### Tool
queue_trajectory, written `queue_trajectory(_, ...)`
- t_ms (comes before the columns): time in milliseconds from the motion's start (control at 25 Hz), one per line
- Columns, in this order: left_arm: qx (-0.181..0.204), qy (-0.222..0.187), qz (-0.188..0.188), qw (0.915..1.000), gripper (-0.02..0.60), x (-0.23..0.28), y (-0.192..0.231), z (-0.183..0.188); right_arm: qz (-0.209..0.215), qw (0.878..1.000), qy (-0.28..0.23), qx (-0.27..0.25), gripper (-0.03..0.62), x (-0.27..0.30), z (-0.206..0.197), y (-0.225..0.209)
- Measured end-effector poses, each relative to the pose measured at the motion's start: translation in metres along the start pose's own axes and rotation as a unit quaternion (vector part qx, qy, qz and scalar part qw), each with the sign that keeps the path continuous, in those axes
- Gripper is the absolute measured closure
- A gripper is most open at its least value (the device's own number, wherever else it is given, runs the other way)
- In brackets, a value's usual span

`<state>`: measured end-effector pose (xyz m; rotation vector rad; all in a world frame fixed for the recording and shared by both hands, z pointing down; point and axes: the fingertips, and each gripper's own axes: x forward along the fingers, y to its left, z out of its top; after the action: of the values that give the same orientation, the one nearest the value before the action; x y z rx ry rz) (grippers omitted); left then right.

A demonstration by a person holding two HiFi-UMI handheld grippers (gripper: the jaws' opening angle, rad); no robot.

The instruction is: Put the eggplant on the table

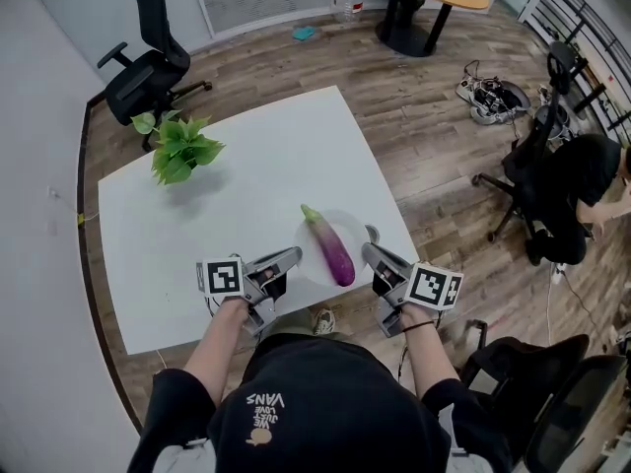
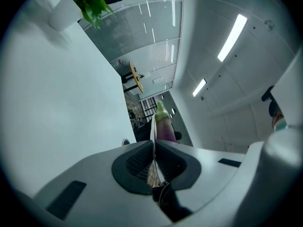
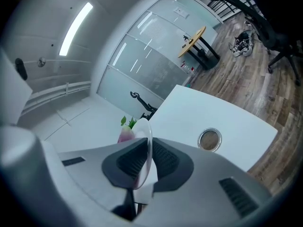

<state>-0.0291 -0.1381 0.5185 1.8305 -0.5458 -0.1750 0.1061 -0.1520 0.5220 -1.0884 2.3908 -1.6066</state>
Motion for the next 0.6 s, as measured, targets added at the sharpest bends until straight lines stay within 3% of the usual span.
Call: queue_trajectory(600,0.003,0.017,0.005,0.9998,0.557,0.022,0.042,0.048,-0.021,1.0,-0.017,0.008,0.559,0.049,0.028,-0.029)
